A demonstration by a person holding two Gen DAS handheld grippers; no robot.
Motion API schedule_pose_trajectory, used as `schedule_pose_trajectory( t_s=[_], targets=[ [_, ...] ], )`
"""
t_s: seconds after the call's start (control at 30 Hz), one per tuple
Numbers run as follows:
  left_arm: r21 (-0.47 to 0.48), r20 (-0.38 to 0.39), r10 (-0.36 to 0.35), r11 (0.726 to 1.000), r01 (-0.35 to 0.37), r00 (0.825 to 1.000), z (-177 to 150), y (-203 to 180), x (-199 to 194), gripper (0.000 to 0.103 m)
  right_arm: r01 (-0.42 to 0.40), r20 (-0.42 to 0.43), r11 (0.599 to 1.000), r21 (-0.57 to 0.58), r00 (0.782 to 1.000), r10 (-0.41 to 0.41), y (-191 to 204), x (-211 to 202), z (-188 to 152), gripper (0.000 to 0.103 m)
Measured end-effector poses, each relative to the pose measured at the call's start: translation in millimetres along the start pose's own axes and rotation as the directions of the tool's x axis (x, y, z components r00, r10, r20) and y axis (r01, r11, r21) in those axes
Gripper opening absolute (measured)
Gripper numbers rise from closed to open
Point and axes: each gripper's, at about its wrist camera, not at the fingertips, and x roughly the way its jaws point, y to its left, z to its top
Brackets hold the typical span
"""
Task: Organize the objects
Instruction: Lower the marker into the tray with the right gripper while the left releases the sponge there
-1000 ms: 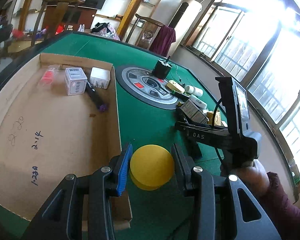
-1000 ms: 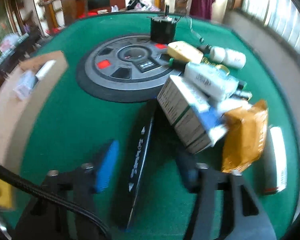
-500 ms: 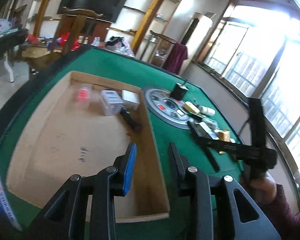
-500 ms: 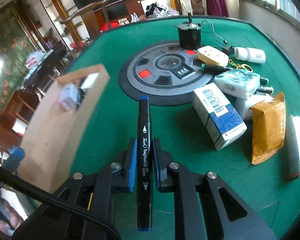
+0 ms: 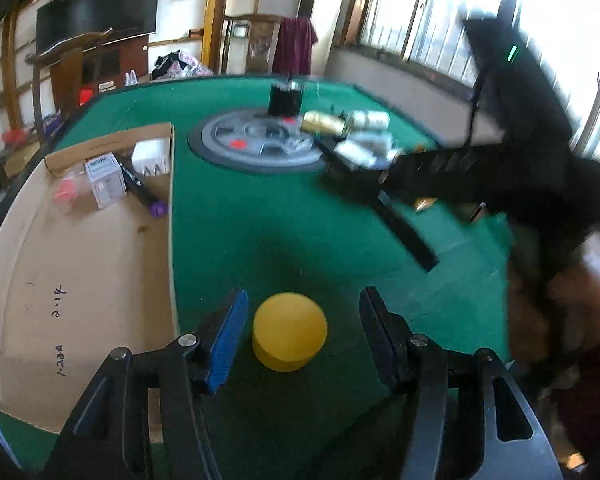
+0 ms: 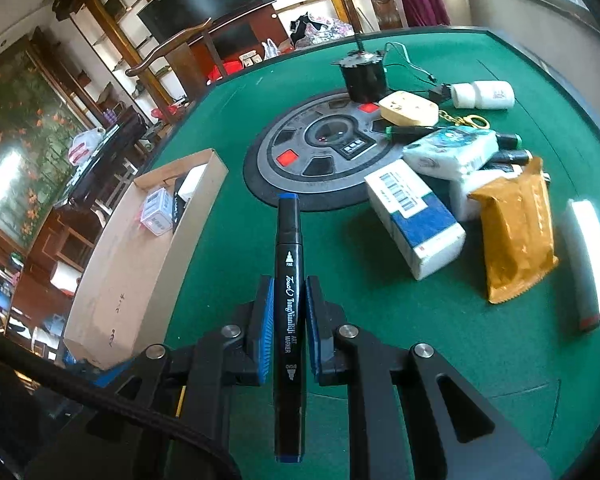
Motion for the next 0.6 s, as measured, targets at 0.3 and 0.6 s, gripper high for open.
schedule_pose_trajectory(
  t_s=[0.3, 0.6],
  targets=[
    [-0.035, 0.029, 0.007, 0.999, -0.006, 1.000, -4.8, 5.7, -2.3, 0.035, -0.044, 0.027, 0.999, -0.017, 0.999, 0.045, 5.4, -12.9, 2.5, 0.012],
    [-0.166, 0.199, 0.010, 0.986, 0.023, 0.980, 17.8, 65.5, -72.3, 0.035, -0.075, 0.082, 0.989, -0.125, 0.993, 0.086, 49.6, -27.5, 12.3, 0.012]
  ],
)
